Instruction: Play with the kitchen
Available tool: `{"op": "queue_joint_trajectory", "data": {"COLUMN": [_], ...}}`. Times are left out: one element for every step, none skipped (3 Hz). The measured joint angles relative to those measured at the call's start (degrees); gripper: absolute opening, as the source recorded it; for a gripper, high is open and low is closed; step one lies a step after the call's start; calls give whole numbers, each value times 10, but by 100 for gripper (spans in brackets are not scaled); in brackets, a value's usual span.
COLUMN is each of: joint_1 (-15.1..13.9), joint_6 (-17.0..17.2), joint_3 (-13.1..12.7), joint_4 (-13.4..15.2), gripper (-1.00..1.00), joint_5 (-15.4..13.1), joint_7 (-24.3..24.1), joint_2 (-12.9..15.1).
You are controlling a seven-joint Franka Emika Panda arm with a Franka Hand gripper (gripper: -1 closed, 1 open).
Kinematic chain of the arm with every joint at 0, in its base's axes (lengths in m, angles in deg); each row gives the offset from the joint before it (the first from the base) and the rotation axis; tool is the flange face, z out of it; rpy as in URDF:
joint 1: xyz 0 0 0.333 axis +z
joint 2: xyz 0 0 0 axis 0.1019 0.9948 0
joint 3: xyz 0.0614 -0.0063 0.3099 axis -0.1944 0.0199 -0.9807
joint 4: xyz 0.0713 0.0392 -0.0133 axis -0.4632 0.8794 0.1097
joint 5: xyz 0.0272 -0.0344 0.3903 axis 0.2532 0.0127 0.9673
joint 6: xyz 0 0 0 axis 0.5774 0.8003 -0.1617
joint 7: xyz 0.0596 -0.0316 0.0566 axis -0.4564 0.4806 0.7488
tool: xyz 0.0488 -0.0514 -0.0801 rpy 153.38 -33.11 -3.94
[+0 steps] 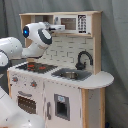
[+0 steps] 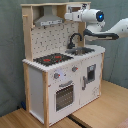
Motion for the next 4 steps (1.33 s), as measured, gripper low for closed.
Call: {"op": "queue_joint_trajectory", "data": {"joint_1": [0,52,93,133], "joint_6": [0,-4,-21,-34], "joint_3": [-1,24,55,85], "joint_4": [0,25,54,80], "gripper": [-100,-100,-100,-100], "joint_5": [0,2,1,1], "joint_7": [0,-3,2,9], "joint_2": [0,14,15,16]}}
